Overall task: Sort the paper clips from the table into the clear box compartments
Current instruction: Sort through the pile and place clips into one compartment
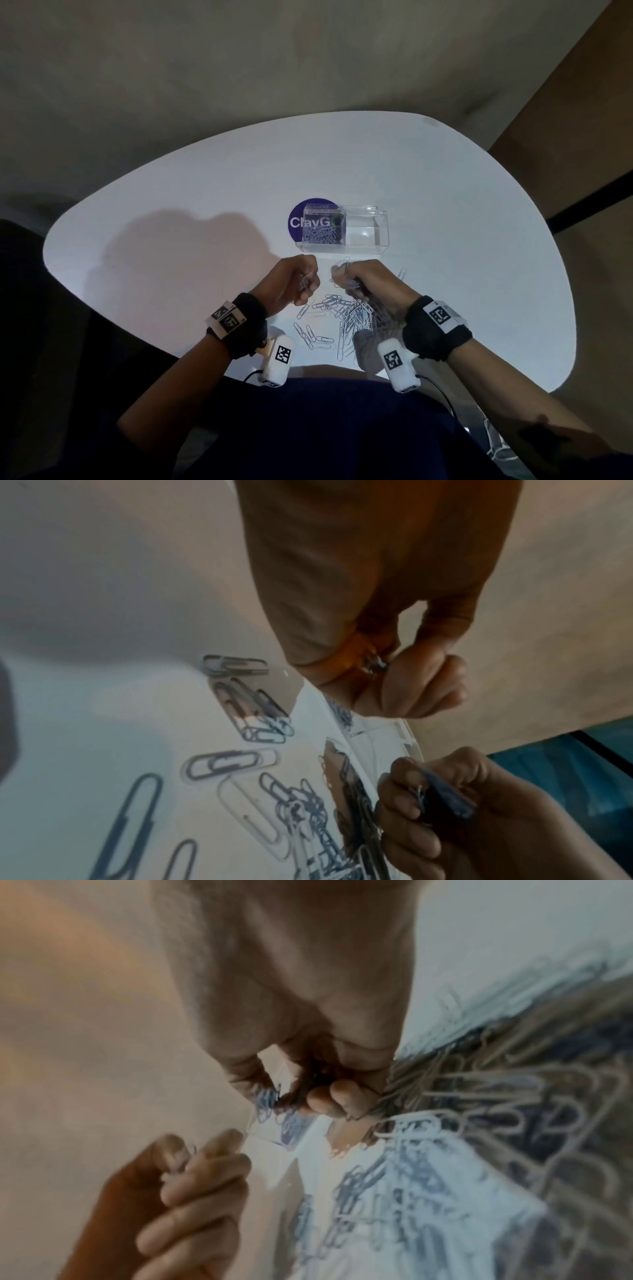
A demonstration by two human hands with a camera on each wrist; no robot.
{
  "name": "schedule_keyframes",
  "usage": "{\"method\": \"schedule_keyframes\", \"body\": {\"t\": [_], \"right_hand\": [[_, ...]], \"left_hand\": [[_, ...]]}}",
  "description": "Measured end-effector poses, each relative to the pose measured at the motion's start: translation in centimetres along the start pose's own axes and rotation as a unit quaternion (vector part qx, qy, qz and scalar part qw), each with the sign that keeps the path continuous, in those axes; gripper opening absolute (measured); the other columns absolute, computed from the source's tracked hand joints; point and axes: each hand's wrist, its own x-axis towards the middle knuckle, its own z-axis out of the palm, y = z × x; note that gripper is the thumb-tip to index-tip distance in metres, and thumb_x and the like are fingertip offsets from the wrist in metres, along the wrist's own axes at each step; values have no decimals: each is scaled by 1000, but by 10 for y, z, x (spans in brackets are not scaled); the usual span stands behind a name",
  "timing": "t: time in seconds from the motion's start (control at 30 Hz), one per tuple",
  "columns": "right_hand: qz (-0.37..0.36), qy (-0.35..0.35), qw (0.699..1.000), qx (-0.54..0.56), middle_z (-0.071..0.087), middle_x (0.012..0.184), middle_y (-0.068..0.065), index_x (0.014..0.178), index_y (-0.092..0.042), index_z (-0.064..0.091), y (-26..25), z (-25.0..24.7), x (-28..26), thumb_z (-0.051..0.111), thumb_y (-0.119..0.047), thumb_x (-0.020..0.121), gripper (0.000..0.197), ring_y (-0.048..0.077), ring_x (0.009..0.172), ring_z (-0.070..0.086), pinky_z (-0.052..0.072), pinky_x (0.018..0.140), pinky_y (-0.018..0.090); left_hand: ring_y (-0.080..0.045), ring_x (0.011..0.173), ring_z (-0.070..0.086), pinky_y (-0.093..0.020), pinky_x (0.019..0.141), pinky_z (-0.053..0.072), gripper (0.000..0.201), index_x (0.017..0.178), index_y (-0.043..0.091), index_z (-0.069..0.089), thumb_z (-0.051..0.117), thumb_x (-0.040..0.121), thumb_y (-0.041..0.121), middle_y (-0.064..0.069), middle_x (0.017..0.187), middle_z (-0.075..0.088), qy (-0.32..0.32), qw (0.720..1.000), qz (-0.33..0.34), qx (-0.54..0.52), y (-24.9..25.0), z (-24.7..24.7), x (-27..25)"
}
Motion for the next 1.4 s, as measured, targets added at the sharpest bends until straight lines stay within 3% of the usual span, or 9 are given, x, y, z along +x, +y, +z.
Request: {"method": "schedule_keyframes", "body": {"t": [0.2, 0.43, 0.67, 0.8, 0.97, 1.1, 1.2, 1.3, 1.4], "right_hand": [[44, -61, 968, 240, 42, 58, 5, 61, -12, 47, -12, 5, 1, 32, -11, 84, 28, 14, 43, 31, 20, 43, 21], [57, -1, 989, 137, 37, 54, 0, 62, -17, 45, -23, 10, 16, 55, -23, 92, 32, 12, 41, 22, 11, 43, 25], [96, 14, 993, 67, 33, 50, -5, 68, -18, 51, -45, 5, 19, 61, -31, 94, 31, 9, 38, 23, 16, 35, 20], [87, -1, 994, 68, 45, 53, -1, 64, -12, 60, -61, -2, 16, 57, -22, 97, 36, 8, 37, 36, 19, 35, 19], [83, 27, 995, 47, 52, 60, 6, 85, -4, 58, -85, -10, 31, 53, -7, 95, 12, 14, 43, 51, 32, 35, 19], [63, 35, 997, 6, 52, 66, 10, 92, -1, 58, -107, 0, 49, 48, 0, 95, 10, 16, 50, 49, 38, 45, 24], [25, 59, 995, -78, 56, 71, 16, 90, -1, 60, -113, 8, 61, 53, -4, 96, 10, 21, 57, 54, 45, 50, 25], [-14, 74, 979, -192, 67, 93, 27, 87, 9, 64, -109, 13, 68, 55, -8, 94, 21, 39, 89, 64, 53, 76, 42], [-35, 56, 960, -273, 68, 120, 15, 97, -2, 74, -108, 14, 61, 45, -3, 96, 29, 33, 114, 59, 49, 96, 39]], "left_hand": [[-12, 36, 18, -13, 42, 17, 8, 57, 12, 36, 37, 64, 14, -9, 45, 38, 33, 999, 0, -10, 19, 9, 1], [-15, 41, 27, -18, 40, 22, 30, 60, 14, 42, 49, 89, 13, -5, 53, 44, 123, 979, 78, 140, 51, 14, 23], [-18, 62, 38, -34, 59, 35, 23, 67, 6, 47, 40, 89, 9, -9, 65, 47, 172, 830, 83, 524, 76, 22, 65], [-24, 104, 56, -34, 88, 46, 28, 109, 4, 66, 49, 86, -1, -7, 114, 64, 110, 799, 70, 586, 81, 24, 64], [-30, 102, 64, -37, 88, 51, 35, 104, -3, 68, 42, 81, -13, -17, 107, 69, 160, 853, 195, 457, 78, 7, 49], [-26, 83, 69, -39, 77, 58, 29, 94, -4, 68, 43, 79, -2, -16, 89, 71, 196, 866, 264, 377, 67, -15, 32], [-27, 79, 71, -42, 75, 59, 25, 89, 2, 69, 45, 86, -4, -11, 83, 73, 246, 865, 234, 370, 59, -21, 21], [-26, 76, 71, -37, 77, 58, 25, 83, 10, 71, 49, 80, -2, -5, 79, 73, 271, 880, 171, 350, 44, -24, 8], [-18, 73, 70, -37, 77, 59, 30, 83, 13, 71, 46, 80, -4, -3, 76, 72, 276, 883, 163, 342, 24, -30, -6]]}}
